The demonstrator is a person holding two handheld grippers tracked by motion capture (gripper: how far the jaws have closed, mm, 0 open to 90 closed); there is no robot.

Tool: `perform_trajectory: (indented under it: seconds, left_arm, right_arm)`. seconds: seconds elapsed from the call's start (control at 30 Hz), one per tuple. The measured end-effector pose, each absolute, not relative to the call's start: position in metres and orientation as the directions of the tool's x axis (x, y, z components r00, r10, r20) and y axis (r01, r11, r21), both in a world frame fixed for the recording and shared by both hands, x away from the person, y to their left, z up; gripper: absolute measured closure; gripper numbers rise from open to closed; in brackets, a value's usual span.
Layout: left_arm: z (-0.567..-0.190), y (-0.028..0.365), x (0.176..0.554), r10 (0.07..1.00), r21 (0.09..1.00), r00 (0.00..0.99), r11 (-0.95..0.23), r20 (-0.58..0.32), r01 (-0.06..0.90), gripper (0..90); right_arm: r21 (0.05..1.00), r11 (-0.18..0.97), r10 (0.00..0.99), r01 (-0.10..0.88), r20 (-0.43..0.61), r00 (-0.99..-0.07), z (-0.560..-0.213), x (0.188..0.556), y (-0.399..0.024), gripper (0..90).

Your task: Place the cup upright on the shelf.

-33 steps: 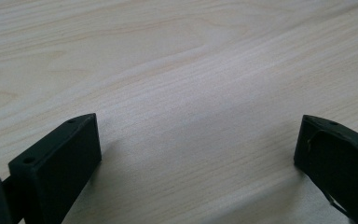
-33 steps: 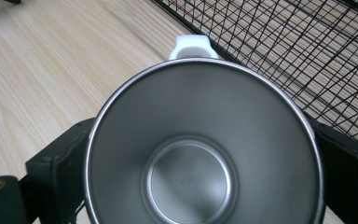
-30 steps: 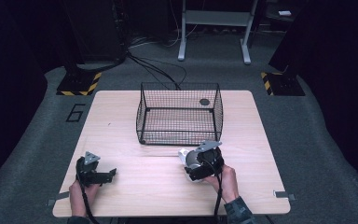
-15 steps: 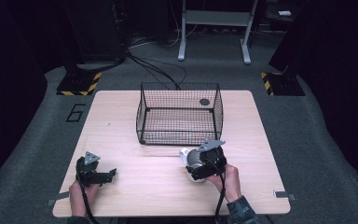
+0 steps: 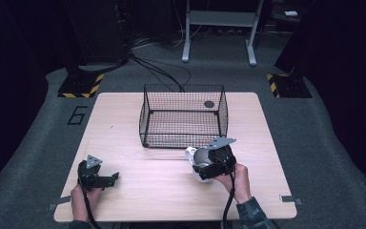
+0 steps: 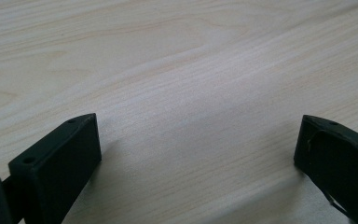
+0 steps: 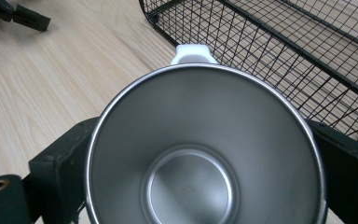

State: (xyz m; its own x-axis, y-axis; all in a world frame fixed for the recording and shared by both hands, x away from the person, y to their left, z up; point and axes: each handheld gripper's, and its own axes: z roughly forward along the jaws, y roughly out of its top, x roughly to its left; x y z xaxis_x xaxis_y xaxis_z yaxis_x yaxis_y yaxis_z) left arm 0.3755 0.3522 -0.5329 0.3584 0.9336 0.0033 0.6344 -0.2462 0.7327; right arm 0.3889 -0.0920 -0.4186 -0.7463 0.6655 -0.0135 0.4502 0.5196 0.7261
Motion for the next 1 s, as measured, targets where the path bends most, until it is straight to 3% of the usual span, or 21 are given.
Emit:
perform_trajectory:
  seconds: [1.0]
  left_arm:
    - [-0.533, 0.352, 0.376, 0.933, 0.732, 0.359, -0.246, 0.002, 0.635, 0.5]
  right_arm:
    - [0.743, 0.526, 0.642, 0.414, -0.027, -0.766, -0.372, 0.399, -0.096, 5.7]
